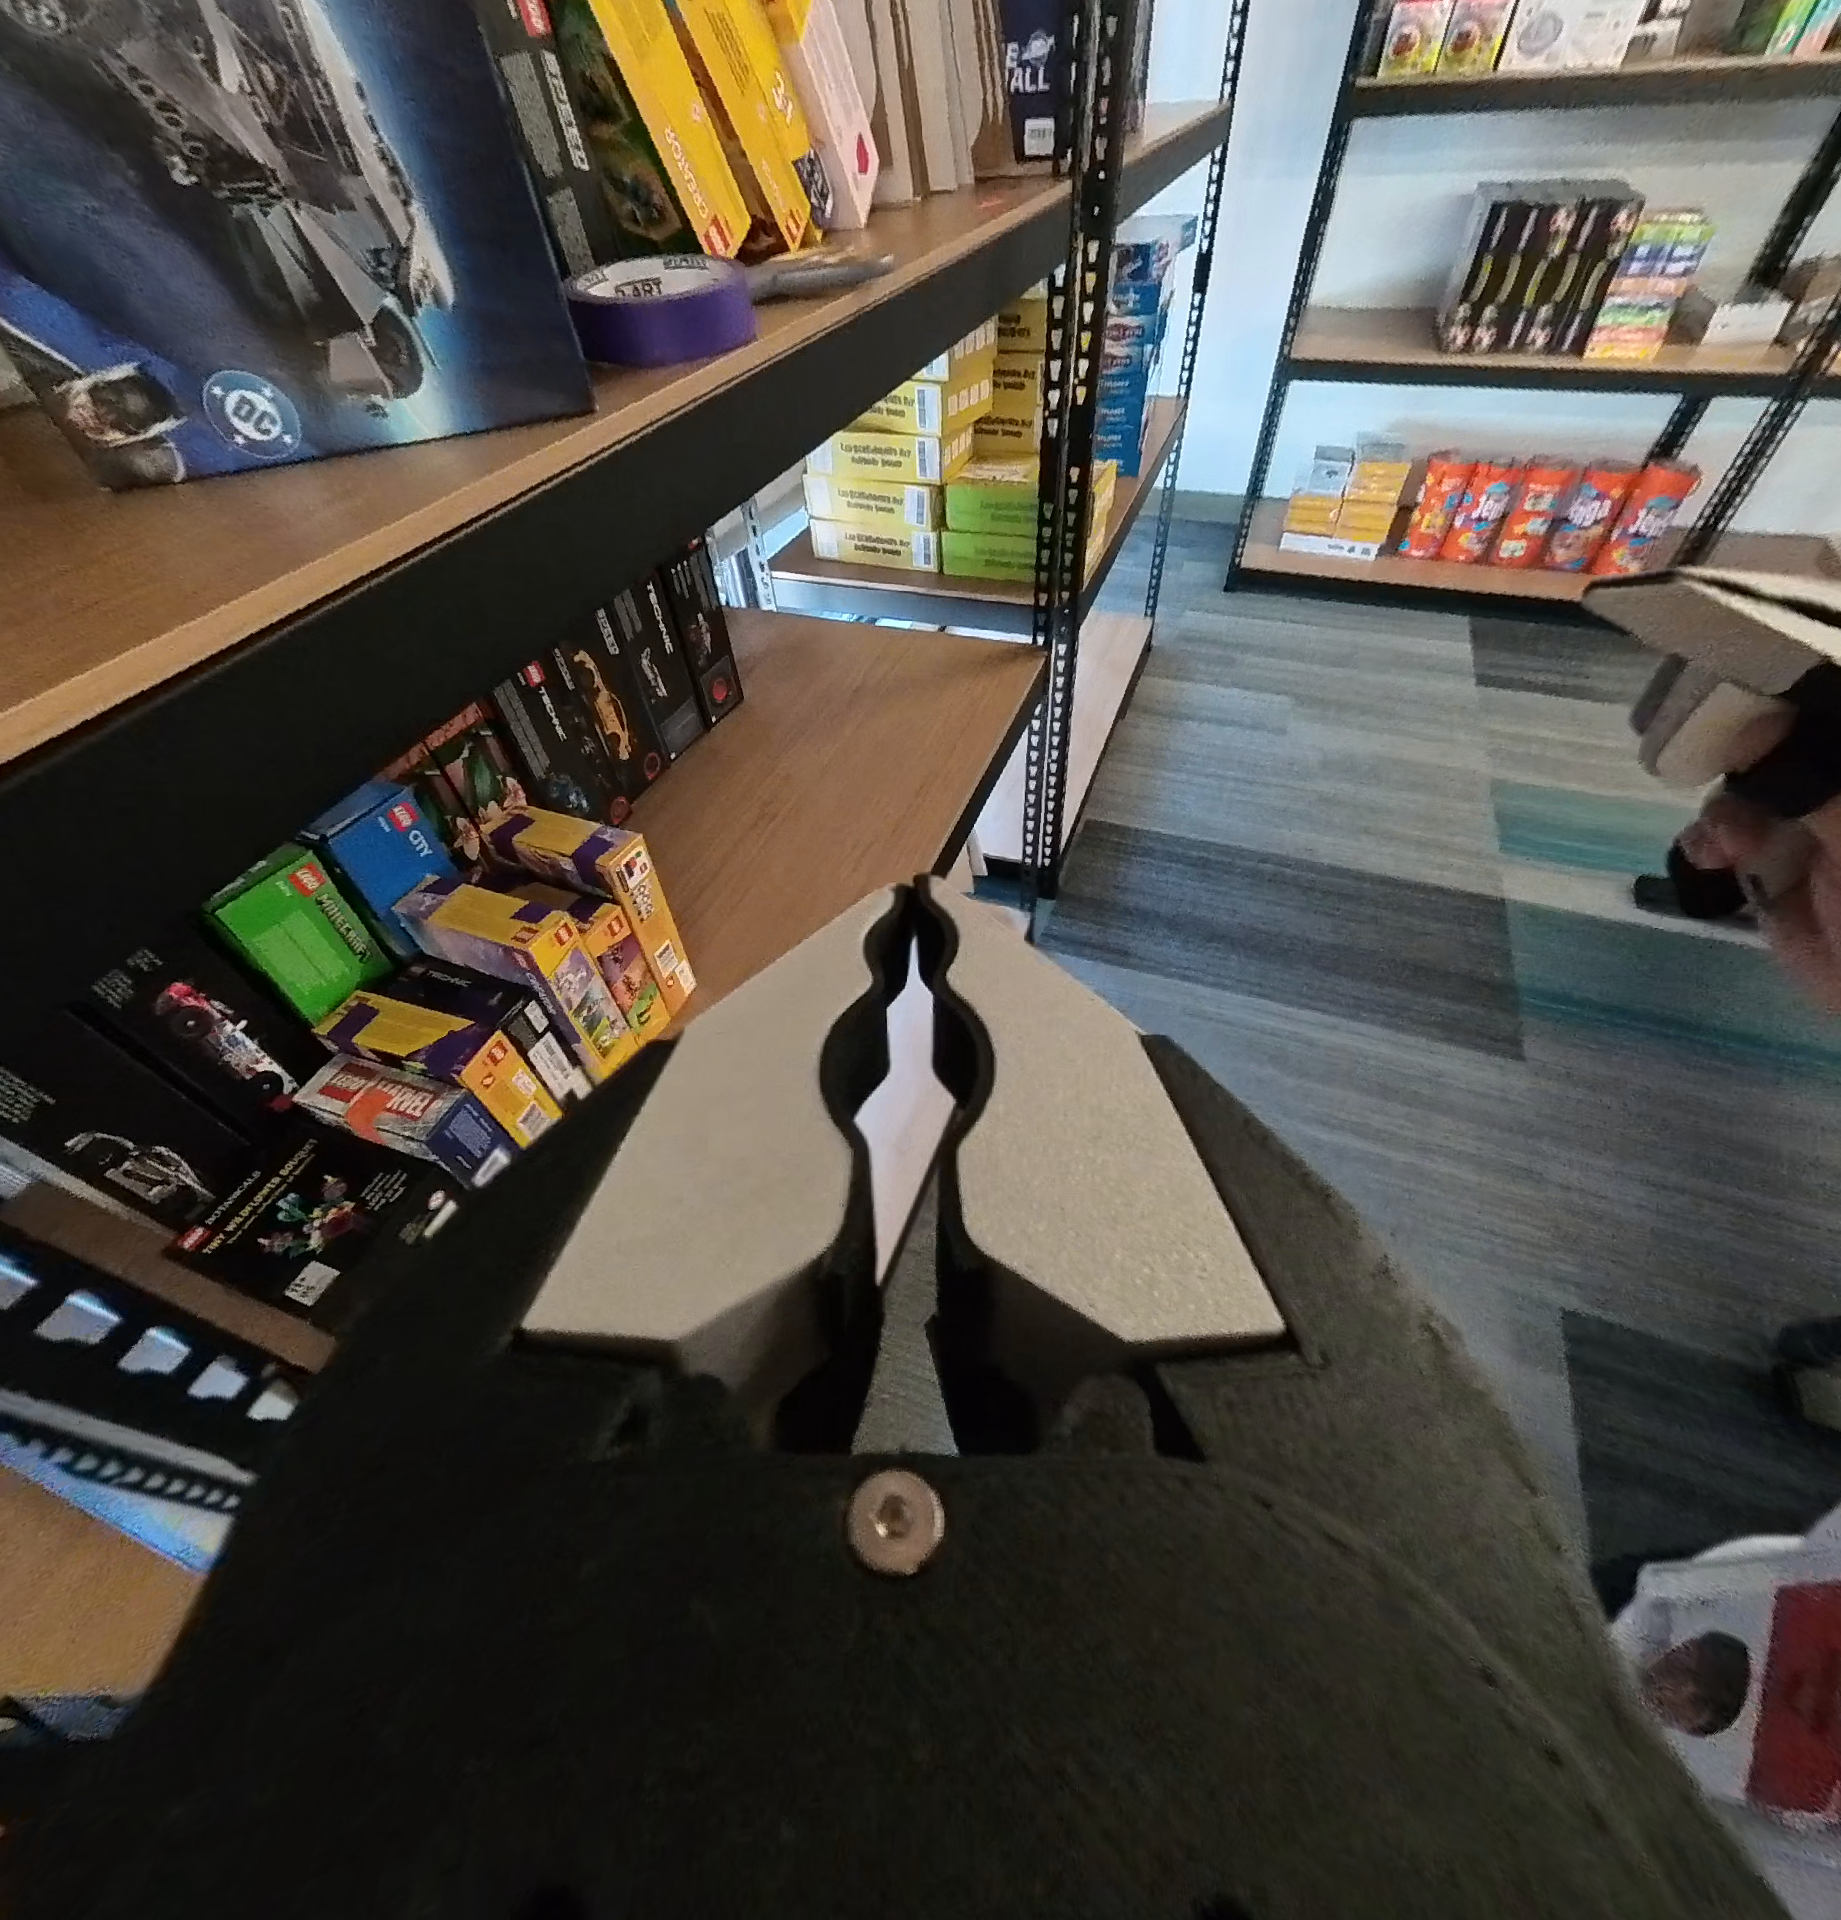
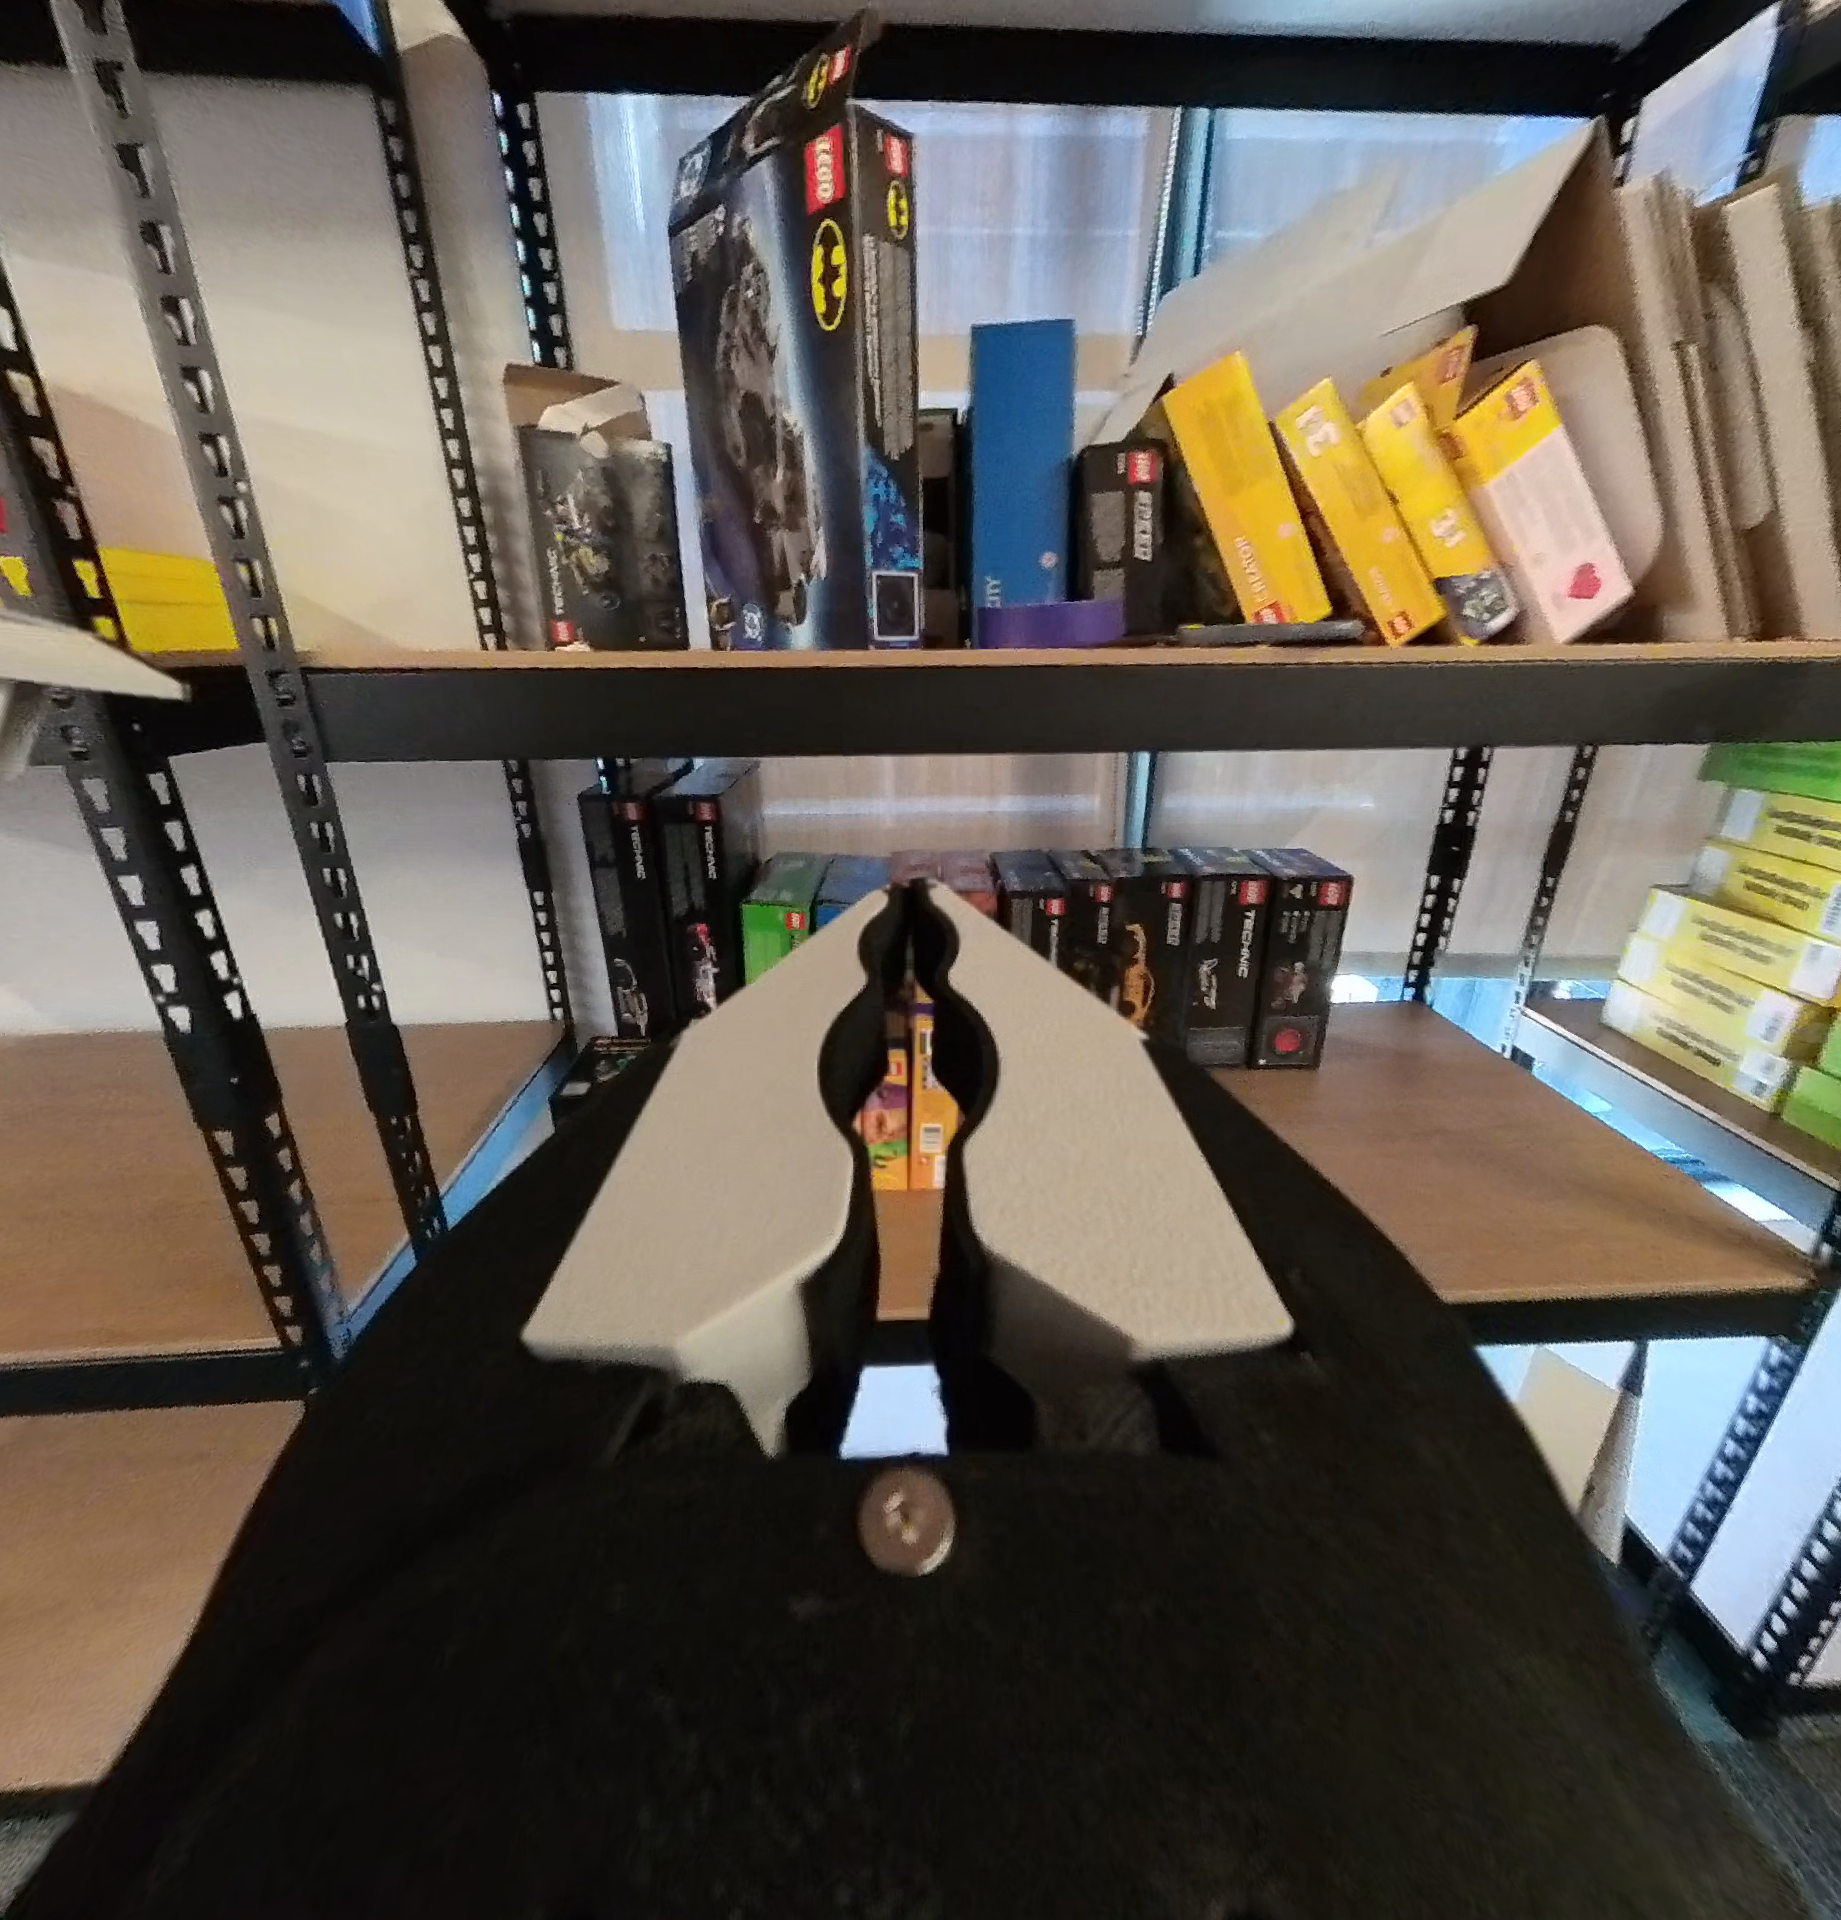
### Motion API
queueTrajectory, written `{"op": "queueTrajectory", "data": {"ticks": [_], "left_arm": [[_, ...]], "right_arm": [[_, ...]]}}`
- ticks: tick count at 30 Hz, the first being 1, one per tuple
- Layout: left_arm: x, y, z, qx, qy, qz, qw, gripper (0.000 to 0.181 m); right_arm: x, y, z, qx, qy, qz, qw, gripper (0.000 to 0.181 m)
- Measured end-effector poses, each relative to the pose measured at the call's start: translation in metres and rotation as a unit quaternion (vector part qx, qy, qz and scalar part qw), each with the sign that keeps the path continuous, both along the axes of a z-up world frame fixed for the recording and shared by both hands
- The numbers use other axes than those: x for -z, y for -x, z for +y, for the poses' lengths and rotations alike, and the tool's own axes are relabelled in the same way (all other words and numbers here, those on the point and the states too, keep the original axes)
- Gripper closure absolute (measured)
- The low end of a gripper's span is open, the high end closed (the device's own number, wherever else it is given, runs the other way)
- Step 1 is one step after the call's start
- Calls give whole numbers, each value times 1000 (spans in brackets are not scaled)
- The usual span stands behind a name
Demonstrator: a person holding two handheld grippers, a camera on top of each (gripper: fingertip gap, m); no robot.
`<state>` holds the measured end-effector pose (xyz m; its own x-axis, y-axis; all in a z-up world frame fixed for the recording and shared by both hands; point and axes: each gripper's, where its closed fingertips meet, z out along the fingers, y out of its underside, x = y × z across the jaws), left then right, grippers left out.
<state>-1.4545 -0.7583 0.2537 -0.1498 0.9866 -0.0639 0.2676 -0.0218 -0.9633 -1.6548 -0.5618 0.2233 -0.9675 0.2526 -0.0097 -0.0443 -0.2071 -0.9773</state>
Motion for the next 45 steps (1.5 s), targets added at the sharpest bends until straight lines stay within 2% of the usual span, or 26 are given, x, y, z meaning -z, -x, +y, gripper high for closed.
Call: {"op": "queueTrajectory", "data": {"ticks": [1, 4, 7, 9, 11, 17, 24, 28, 31, 33, 34, 37, 41, 43, 45], "left_arm": [[0, -2, -1, -2, -6, 5, 1000, 181], [0, -11, -9, -18, -15, 19, 1000, 178], [-3, -20, -19, -45, -24, 40, 998, 140], [-5, -26, -27, -64, -29, 52, 996, 123], [-8, -31, -33, -74, -33, 67, 994, 113], [-26, -57, -56, -106, -13, 104, 989, 84], [-67, -106, -88, -136, 37, 133, 981, 54], [-99, -151, -112, -164, 58, 164, 971, 38], [-121, -194, -138, -205, 68, 197, 956, 24], [-133, -224, -159, -229, 72, 221, 945, 24], [-137, -236, -169, -237, 71, 228, 942, 24], [-143, -266, -202, -244, 66, 241, 937, 27], [-154, -289, -250, -227, 90, 254, 936, 54], [-161, -290, -276, -206, 91, 246, 943, 65], [-171, -287, -301, -175, 81, 235, 953, 93]], "right_arm": [[-2, -2, -3, -7, 3, 3, 1000, 180], [-5, -1, -13, -14, 6, -5, 1000, 152], [-3, -5, -24, -29, -6, -8, 1000, 139], [-1, -8, -31, -36, -16, -4, 999, 132], [1, -12, -38, -46, -29, 0, 999, 123], [3, -18, -59, -67, -58, 12, 996, 81], [13, -32, -84, -104, -106, 30, 988, 53], [23, -51, -113, -143, -140, 32, 979, 37], [26, -70, -142, -177, -162, 36, 970, 33], [18, -87, -165, -203, -155, 40, 966, 36], [11, -98, -179, -225, -148, 42, 962, 46], [-17, -131, -222, -284, -132, 47, 948, 96], [-71, -138, -295, -252, -94, 66, 961, 144], [-93, -150, -336, -274, -103, 55, 955, 174], [-111, -162, -379, -291, -122, 62, 947, 181]]}}
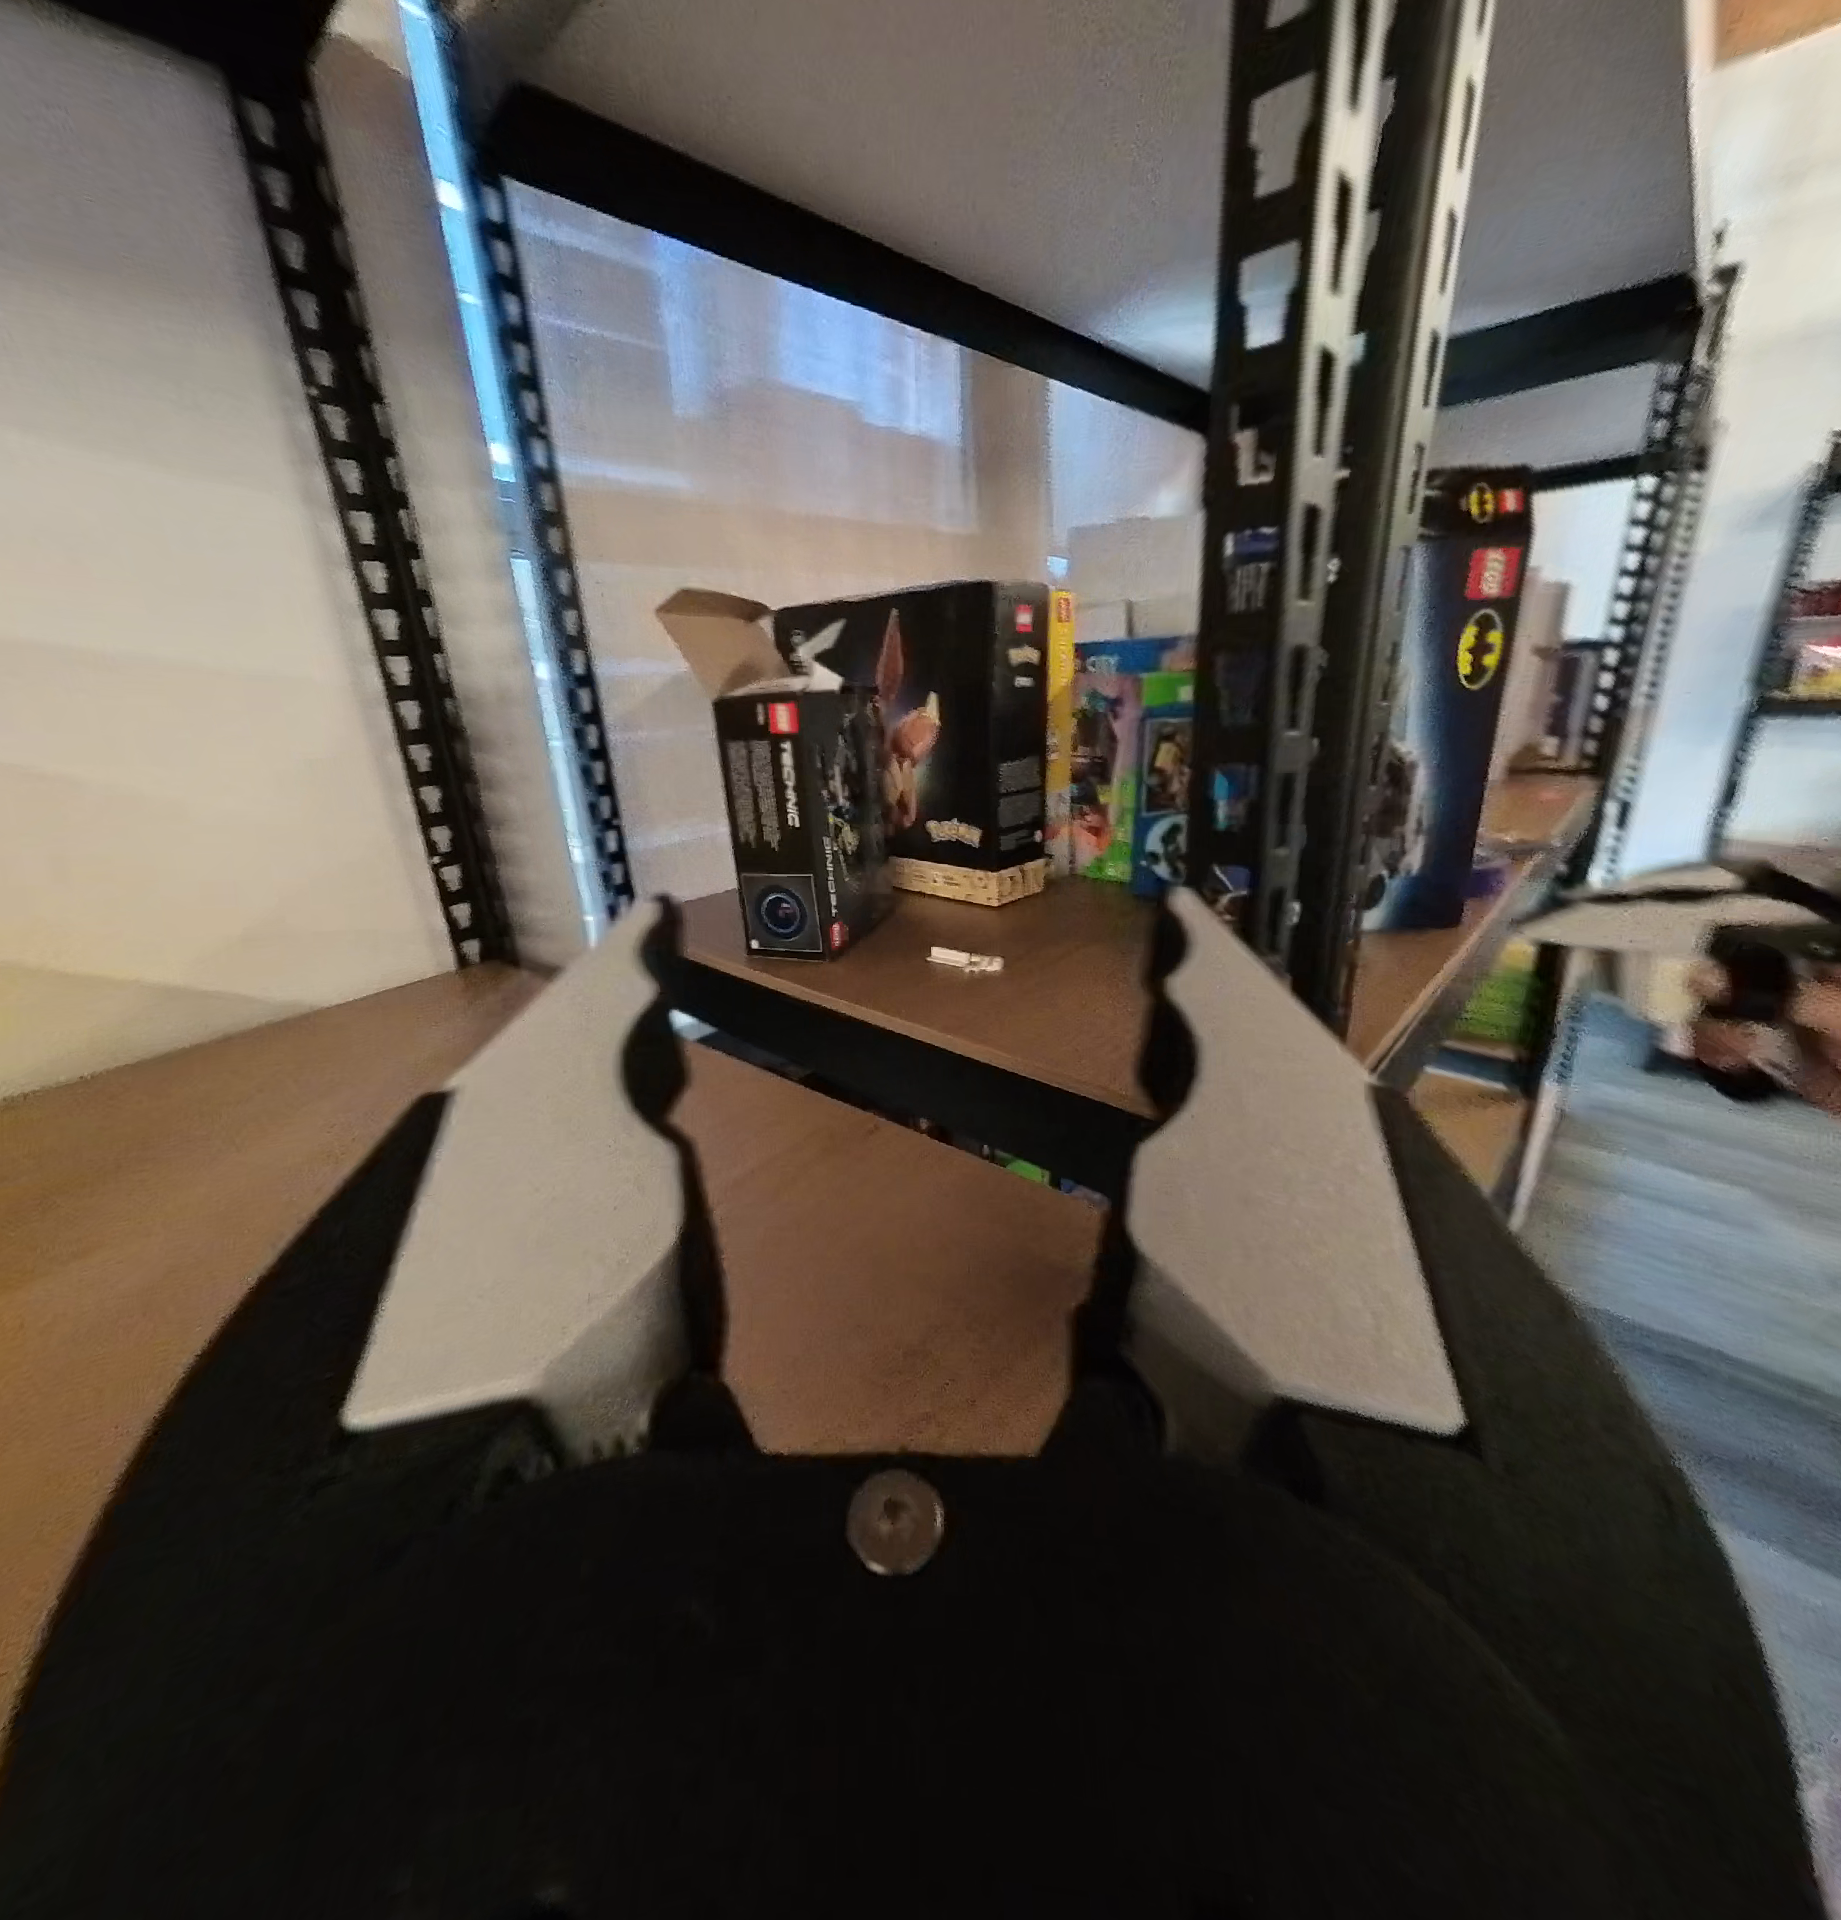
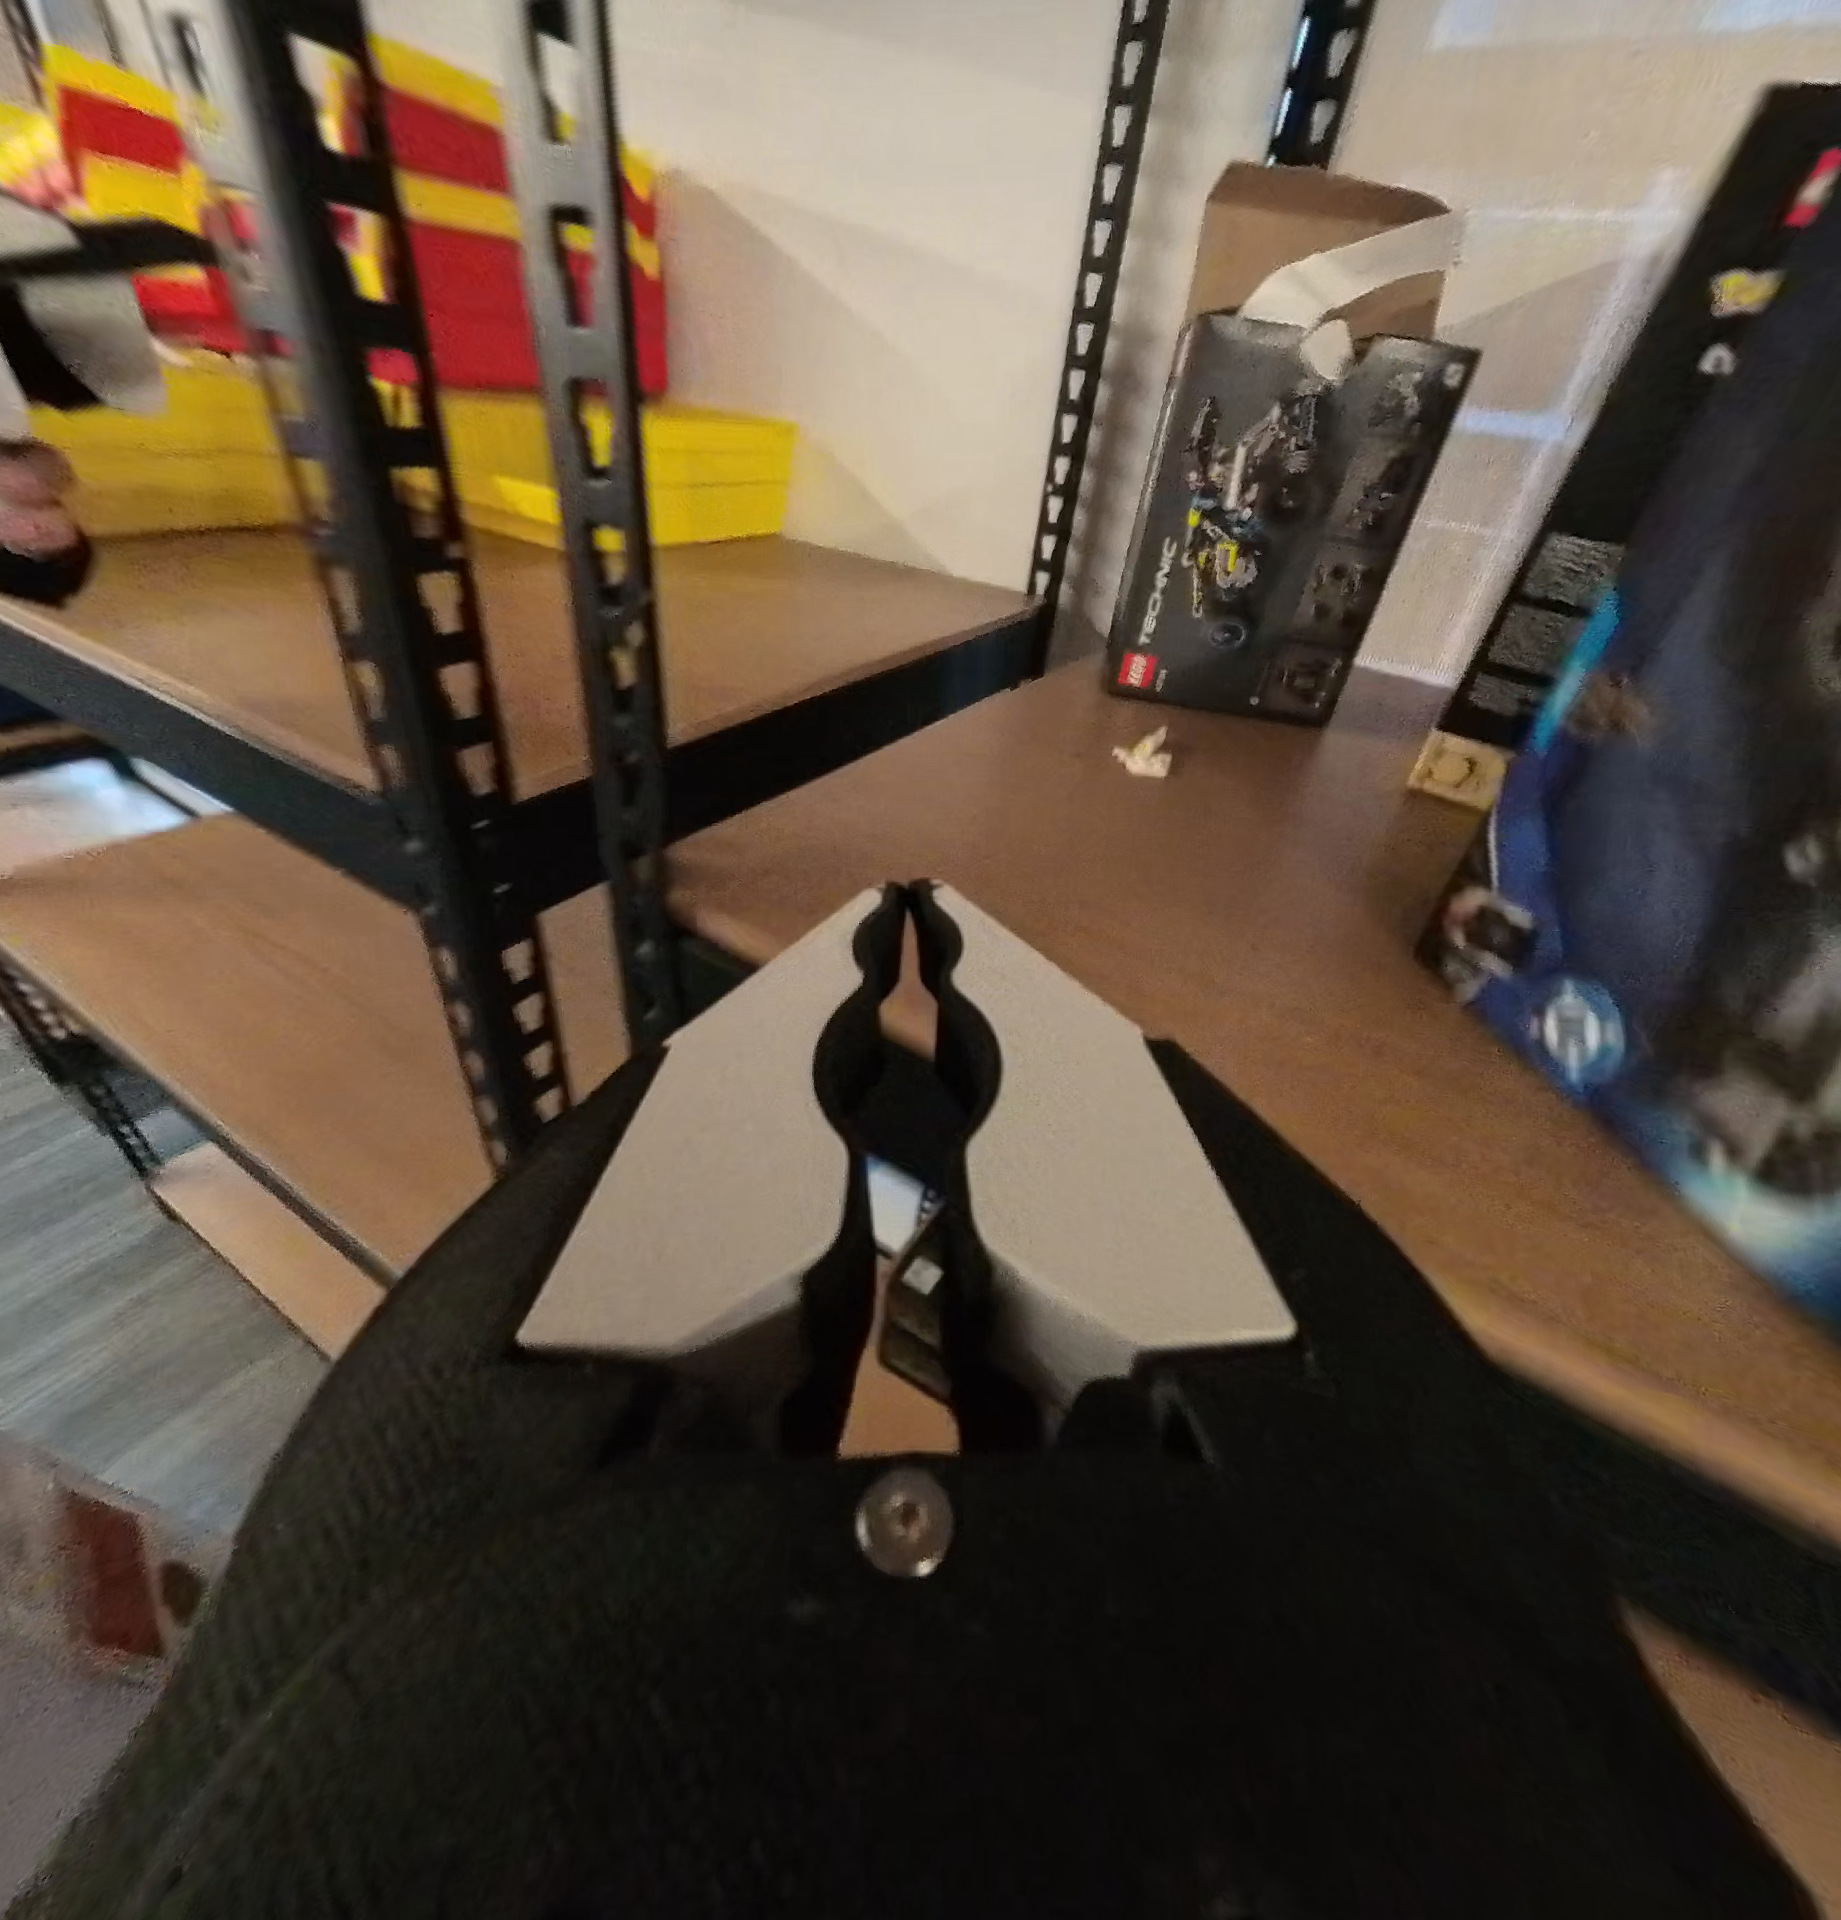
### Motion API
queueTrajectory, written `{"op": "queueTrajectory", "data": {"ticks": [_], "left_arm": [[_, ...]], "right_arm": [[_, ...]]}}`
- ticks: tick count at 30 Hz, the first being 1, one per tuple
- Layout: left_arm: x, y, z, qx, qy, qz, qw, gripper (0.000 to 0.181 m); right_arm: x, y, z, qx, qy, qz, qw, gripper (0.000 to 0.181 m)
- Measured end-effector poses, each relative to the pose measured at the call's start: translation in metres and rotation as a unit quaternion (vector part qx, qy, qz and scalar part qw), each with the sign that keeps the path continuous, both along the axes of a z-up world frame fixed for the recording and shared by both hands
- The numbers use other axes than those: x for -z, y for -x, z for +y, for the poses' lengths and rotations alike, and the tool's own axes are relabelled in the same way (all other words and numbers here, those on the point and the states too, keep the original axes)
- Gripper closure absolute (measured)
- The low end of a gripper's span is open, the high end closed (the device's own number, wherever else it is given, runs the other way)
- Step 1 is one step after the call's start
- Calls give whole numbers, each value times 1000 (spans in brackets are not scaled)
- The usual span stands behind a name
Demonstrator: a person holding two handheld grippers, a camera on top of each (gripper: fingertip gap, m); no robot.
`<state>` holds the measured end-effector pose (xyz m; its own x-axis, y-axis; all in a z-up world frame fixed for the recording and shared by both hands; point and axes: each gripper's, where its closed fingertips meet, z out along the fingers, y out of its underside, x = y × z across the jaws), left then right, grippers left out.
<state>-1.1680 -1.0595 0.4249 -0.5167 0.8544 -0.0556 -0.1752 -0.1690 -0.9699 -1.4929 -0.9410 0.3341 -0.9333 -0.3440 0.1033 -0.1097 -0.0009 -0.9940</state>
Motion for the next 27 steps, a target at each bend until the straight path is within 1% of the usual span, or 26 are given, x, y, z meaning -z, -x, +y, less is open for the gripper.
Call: {"op": "queueTrajectory", "data": {"ticks": [1, 2, 3, 4, 5, 8, 9, 10, 12, 13, 15, 17, 19, 22, 24, 26, 27], "left_arm": [[-5, 3, -12, 20, 2, -11, 1000, 109], [-9, 8, -22, 41, 5, -23, 999, 114], [-13, 13, -33, 60, 7, -35, 998, 116], [-14, 21, -44, 77, 4, -54, 996, 118], [-11, 31, -55, 94, -3, -79, 992, 117], [6, 65, -82, 139, -21, -172, 975, 112], [13, 78, -90, 149, -21, -198, 969, 109], [20, 90, -98, 158, -20, -218, 963, 107], [35, 115, -110, 178, -24, -250, 951, 105], [44, 128, -116, 187, -29, -265, 946, 103], [58, 153, -125, 207, -46, -282, 936, 101], [65, 176, -132, 227, -72, -279, 930, 101], [69, 198, -138, 247, -107, -269, 925, 103], [77, 227, -151, 263, -146, -282, 911, 108], [81, 245, -159, 268, -160, -291, 905, 109], [79, 262, -164, 277, -160, -283, 904, 116], [77, 270, -167, 278, -157, -277, 906, 117]], "right_arm": [[-6, 0, -23, 8, -6, 22, 1000, 180], [-10, 4, -48, 26, -10, 50, 998, 178], [-13, 9, -74, 47, -16, 76, 996, 166], [-13, 11, -99, 57, -33, 95, 993, 150], [-8, 12, -123, 58, -64, 106, 991, 144], [16, 15, -187, 48, -150, 143, 977, 139], [25, 21, -207, 51, -172, 148, 973, 139], [33, 24, -225, 47, -191, 135, 971, 138], [46, 26, -252, 31, -241, 66, 968, 134], [52, 27, -262, 25, -265, 36, 963, 133], [61, 27, -276, 18, -294, 6, 956, 133], [67, 33, -283, 33, -311, 16, 950, 133], [67, 37, -289, 48, -307, 34, 950, 134], [73, 38, -293, 51, -324, 39, 944, 135], [74, 40, -295, 55, -329, 29, 942, 140], [74, 40, -295, 52, -331, 18, 942, 158], [74, 39, -294, 49, -332, 16, 942, 158]]}}
